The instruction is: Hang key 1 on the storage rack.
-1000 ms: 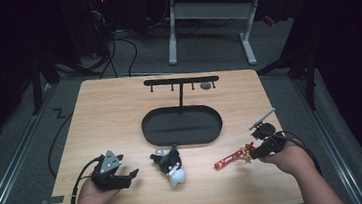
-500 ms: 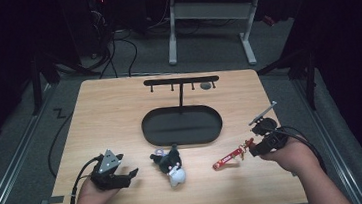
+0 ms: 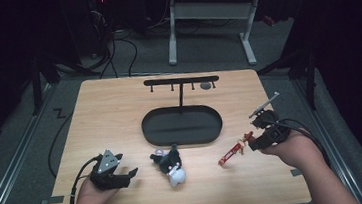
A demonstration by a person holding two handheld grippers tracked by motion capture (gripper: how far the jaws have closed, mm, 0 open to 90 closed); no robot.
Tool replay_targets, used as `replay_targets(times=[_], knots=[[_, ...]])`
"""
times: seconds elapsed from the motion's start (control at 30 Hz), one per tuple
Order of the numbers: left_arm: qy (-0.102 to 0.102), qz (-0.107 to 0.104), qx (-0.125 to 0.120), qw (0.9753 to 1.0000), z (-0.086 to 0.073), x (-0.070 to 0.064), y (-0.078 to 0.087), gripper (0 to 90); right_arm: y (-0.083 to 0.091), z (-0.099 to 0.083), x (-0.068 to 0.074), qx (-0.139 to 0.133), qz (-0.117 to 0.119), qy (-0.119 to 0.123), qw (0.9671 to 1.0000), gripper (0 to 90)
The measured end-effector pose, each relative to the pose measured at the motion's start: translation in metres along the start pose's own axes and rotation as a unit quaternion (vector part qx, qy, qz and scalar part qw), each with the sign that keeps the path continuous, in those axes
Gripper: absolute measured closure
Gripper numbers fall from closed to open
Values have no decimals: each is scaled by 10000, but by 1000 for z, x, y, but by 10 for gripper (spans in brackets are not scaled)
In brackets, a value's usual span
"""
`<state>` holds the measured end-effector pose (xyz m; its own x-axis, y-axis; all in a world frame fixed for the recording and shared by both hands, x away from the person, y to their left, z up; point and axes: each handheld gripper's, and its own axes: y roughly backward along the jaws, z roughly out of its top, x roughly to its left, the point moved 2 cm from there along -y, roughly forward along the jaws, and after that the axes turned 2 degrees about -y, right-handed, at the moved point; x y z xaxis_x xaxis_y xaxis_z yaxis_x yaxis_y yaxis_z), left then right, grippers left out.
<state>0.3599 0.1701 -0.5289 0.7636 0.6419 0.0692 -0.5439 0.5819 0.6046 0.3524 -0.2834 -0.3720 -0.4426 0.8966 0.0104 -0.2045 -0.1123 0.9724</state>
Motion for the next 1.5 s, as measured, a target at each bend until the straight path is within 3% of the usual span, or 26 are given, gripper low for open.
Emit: replay_targets(times=[0.47,0.77,1.2,1.5], knots=[[-2,2,-36,10000,0,0,1,234,23,17,5,-169,-100,-38,9998,685],[9,4,-47,10000,0,1,2,234,24,27,7,-238,-110,64,9996,685],[18,14,-69,10000,0,1,3,234,25,44,4,-316,-74,-71,9994,685],[35,2,-73,10000,-1,2,3,234,26,57,6,-293,-80,-16,9995,685]])
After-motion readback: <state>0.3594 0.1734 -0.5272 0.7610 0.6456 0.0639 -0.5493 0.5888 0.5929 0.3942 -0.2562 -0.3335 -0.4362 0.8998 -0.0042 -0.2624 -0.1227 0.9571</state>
